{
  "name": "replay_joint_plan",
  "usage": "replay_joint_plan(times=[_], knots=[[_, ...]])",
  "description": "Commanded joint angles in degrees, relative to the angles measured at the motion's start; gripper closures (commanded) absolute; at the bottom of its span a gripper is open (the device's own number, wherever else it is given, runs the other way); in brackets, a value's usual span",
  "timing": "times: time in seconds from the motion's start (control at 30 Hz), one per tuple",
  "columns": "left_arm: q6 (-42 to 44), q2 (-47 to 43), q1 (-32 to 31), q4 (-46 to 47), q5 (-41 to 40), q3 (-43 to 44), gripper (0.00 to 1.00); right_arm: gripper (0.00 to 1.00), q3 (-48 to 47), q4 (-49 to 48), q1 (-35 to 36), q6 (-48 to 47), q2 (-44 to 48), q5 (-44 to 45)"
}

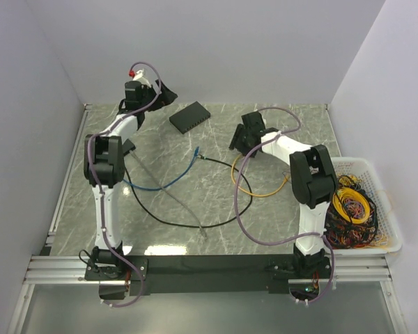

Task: Insert the plug into the switch port

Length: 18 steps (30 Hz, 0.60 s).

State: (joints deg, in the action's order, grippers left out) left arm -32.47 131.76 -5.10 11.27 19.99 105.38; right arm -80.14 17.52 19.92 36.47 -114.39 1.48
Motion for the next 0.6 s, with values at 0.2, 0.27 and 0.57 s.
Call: replay_joint_plan(times=[0.2,0.27,0.57], knots=[[-8.9,10.5,2.8,7.1,10.3,8.9,0.00,0.34,-25.7,-17.4,-1.3,13.0,-18.7,-22.9],[-10.1,12.4,3.0,7.9,11.7,9.7,0.00,0.34,-33.0,-21.7,-2.3,19.9,-26.3,-25.6],[-13.7,16.2,3.9,8.6,14.7,12.0,0.00,0.34,-52.8,-23.0,-2.5,31.3,-40.4,-17.7]])
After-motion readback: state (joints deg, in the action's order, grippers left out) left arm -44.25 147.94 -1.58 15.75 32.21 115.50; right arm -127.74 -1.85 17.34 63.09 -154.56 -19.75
